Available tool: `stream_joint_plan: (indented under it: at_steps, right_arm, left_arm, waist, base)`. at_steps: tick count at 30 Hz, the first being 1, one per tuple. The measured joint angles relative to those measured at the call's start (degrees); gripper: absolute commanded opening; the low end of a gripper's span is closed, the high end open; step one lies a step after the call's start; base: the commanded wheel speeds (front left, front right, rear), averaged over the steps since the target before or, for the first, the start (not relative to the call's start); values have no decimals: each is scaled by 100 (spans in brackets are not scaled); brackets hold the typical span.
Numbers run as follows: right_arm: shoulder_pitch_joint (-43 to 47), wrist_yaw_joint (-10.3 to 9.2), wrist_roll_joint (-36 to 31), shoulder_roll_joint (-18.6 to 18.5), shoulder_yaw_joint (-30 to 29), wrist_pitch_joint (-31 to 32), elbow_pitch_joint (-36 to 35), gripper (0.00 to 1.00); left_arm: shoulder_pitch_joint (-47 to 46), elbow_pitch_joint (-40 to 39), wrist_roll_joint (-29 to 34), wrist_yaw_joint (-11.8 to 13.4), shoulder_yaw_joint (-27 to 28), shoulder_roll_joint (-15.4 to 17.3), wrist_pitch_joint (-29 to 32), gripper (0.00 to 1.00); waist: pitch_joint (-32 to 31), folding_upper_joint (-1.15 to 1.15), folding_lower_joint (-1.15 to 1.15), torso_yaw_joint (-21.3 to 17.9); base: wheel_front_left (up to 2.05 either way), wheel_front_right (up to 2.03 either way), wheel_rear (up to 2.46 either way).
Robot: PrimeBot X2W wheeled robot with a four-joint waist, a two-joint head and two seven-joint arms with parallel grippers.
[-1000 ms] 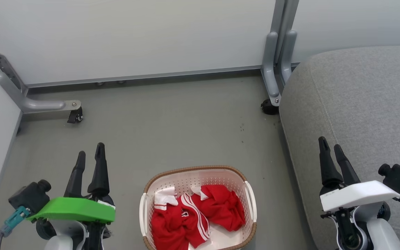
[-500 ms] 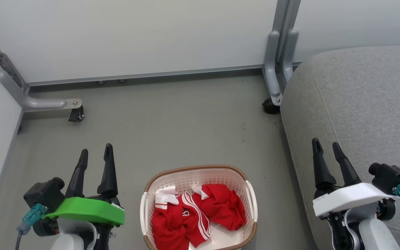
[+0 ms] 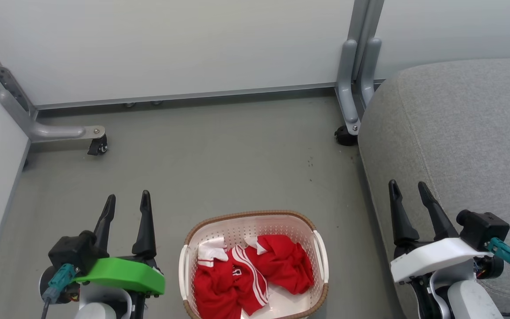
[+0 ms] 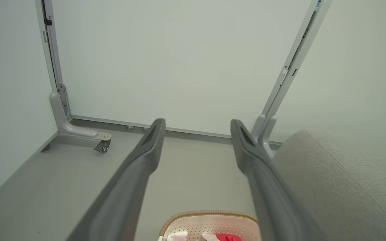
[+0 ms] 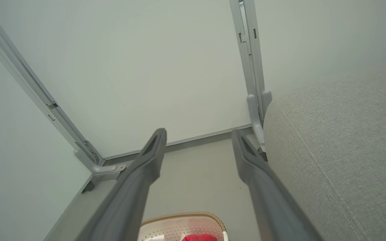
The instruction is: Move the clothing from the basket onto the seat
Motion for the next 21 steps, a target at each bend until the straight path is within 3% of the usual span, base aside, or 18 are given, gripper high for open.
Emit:
stream_joint_plan:
  at_steps: [21]
  right_arm:
    - [-3,1,-934,-9,120,-269,74,100]
  left_arm:
    - [46,96,1004,147,-90,3,-263,100]
  waist:
    - [57,0,0,7]
  base:
    - [0,0,0]
